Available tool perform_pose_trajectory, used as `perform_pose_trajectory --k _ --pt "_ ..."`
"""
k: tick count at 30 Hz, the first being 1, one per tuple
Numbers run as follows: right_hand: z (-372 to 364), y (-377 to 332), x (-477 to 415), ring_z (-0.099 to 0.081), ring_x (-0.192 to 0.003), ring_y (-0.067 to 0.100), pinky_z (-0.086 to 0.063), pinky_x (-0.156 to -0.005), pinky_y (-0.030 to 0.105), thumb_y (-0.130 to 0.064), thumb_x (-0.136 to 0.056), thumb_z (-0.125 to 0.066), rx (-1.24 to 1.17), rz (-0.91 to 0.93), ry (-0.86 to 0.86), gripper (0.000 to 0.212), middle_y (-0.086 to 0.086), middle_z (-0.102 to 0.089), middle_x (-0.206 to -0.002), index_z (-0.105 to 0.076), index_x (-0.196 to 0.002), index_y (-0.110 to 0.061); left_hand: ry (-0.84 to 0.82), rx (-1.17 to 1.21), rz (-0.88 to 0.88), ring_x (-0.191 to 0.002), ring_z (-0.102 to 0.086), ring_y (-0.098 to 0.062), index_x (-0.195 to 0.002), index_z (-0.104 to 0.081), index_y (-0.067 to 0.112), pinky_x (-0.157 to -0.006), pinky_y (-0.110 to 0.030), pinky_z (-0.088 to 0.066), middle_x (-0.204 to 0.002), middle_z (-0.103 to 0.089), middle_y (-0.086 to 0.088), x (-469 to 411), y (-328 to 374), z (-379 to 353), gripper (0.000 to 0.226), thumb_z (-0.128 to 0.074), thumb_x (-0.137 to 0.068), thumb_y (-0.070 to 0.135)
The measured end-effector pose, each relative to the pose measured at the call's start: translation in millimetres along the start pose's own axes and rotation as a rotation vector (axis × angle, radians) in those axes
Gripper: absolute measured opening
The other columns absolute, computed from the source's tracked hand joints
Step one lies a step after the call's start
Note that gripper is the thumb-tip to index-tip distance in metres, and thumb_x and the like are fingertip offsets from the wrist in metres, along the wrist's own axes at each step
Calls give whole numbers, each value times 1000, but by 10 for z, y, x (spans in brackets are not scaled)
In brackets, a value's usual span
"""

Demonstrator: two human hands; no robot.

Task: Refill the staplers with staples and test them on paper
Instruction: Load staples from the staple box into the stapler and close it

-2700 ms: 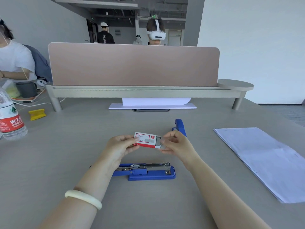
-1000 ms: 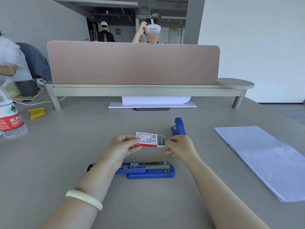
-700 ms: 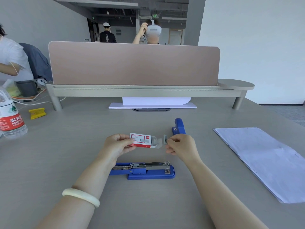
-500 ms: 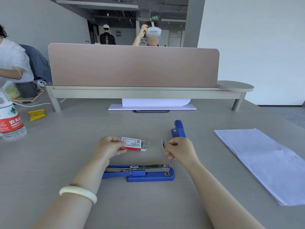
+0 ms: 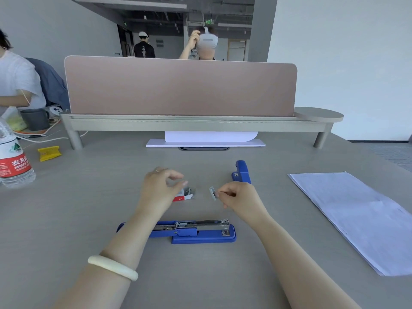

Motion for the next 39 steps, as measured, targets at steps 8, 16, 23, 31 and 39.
perform_pose_trajectory --k 8,16,23,31,39 --pt "-8 -136 43 -49 -54 8 -44 -59 29 -23 -86 -63 6 135 -30 14 -7 -56 -54 -70 -75 -21 -200 384 -3 -66 -48 -13 -73 -70 39 -64 -16 -40 -79 -60 -4 152 227 -257 17 -79 -70 24" --pt "-16 -174 52 -47 -53 6 -41 -57 22 -22 -88 -61 -5 174 -42 14 -6 -57 -55 -71 -78 -20 -240 366 -25 -59 -42 -1 -76 -72 29 -56 -7 -35 -69 -53 8 200 266 -293 10 -77 -72 21" --pt "55 -77 37 -44 -48 3 -38 -54 17 -25 -88 -62 -58 119 1 13 -5 -59 -57 -69 -78 -23 -204 461 36 -74 -56 -9 -75 -71 22 -69 -18 -40 -83 -69 -7 231 227 -223 7 -75 -75 17" --pt "239 160 280 -47 -57 12 -43 -63 26 -18 -87 -61 -97 -16 8 12 -6 -61 -60 -71 -80 -15 -219 477 36 -57 -56 3 -68 -63 15 -66 -18 -45 -65 -72 9 404 248 -128 14 -74 -75 9" --pt "198 240 557 -54 -71 -2 -40 -67 7 -29 -84 -67 33 -10 -151 16 -15 -60 -79 -74 -96 -21 -279 228 -106 -69 -59 12 -70 -67 32 -72 -9 -40 -65 -68 21 632 401 -103 20 -74 -75 14"
Point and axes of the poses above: each hand's wrist, its own x-axis away from the middle knuckle, its own z-axis out of the back of the hand, y = z × x, the point moved 6 cm from there along -x, towards the middle knuckle
